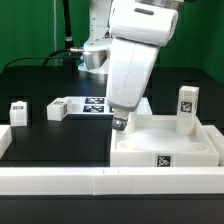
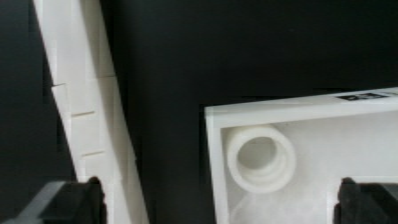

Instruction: Assemble square table

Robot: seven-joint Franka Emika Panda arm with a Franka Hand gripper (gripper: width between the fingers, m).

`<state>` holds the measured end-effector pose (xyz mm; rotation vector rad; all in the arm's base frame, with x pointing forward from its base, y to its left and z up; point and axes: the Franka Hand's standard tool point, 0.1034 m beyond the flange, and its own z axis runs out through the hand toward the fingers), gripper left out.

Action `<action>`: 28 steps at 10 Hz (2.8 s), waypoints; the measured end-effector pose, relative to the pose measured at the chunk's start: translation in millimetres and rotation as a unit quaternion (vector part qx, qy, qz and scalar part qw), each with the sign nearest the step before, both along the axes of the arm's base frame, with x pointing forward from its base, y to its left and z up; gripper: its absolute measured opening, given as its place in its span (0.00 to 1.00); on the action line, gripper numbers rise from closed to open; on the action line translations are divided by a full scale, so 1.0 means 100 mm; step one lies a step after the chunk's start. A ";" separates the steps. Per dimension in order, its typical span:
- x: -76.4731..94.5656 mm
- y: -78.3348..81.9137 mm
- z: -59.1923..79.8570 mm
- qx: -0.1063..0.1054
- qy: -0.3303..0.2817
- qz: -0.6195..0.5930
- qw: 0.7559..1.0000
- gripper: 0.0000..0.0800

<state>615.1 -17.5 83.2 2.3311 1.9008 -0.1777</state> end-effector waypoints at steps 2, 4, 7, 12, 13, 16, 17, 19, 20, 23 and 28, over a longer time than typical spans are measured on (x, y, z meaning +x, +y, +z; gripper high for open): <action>0.00 0.00 -0.01 0.000 -0.002 -0.015 1.000 0.81; -0.02 -0.02 -0.02 0.001 -0.013 -0.095 0.995 0.81; -0.14 -0.24 -0.06 -0.011 -0.016 -0.240 0.971 0.81; -0.17 -0.29 -0.04 -0.002 -0.032 -0.420 0.907 0.81; -0.27 -0.49 -0.04 0.012 -0.027 -0.471 0.882 0.81; -0.49 -0.80 -0.11 0.013 -0.006 -0.517 0.856 0.81; -0.48 -0.77 -0.11 0.013 -0.006 -0.515 0.857 0.81; -0.48 -0.78 -0.11 0.013 -0.006 -0.515 0.857 0.81; -0.50 -0.79 -0.12 0.015 -0.005 -0.521 0.853 0.81; -0.92 -1.05 -0.20 0.002 0.025 -0.589 0.807 0.81; -1.10 -1.14 -0.26 -0.011 0.049 -0.599 0.799 0.81</action>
Offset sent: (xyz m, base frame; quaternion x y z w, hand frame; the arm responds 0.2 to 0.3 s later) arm 0.0000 0.0000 0.0000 0.0000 0.0000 0.1938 0.9810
